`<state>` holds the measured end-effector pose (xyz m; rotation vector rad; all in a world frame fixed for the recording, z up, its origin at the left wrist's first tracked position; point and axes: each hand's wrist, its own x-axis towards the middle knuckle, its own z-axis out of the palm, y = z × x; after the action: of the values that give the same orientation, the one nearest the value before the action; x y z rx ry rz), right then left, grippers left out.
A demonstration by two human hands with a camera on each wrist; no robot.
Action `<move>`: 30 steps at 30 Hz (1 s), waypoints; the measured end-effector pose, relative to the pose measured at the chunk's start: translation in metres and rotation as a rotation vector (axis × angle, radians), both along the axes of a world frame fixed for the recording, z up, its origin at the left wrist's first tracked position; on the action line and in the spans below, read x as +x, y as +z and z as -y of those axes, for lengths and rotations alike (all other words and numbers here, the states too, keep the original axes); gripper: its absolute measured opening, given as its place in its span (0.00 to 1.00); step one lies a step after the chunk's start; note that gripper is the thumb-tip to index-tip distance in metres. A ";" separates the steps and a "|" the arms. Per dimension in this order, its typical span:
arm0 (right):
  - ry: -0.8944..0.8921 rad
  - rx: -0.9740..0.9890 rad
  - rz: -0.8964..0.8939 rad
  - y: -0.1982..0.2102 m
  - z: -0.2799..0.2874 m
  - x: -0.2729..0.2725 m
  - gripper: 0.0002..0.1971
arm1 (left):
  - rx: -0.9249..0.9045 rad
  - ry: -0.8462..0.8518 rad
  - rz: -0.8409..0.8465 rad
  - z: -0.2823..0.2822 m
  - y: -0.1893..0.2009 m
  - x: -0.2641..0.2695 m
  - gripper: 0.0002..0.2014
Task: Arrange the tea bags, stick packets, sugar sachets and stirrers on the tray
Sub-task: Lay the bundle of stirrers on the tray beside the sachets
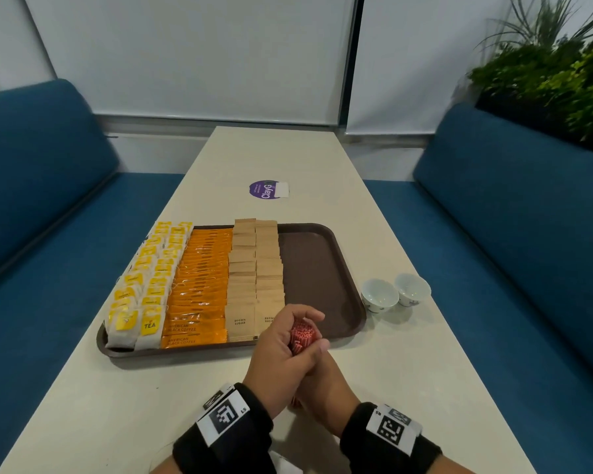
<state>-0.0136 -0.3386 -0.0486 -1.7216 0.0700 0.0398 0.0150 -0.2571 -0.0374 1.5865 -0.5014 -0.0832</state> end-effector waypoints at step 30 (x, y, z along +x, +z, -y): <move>0.022 -0.426 0.105 -0.007 -0.008 0.012 0.27 | -0.053 -0.040 -0.143 -0.004 0.014 0.002 0.14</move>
<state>-0.0012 -0.3309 -0.0556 -2.1473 -0.0206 -0.0531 0.0175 -0.2535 -0.0233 1.5068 -0.4201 -0.2104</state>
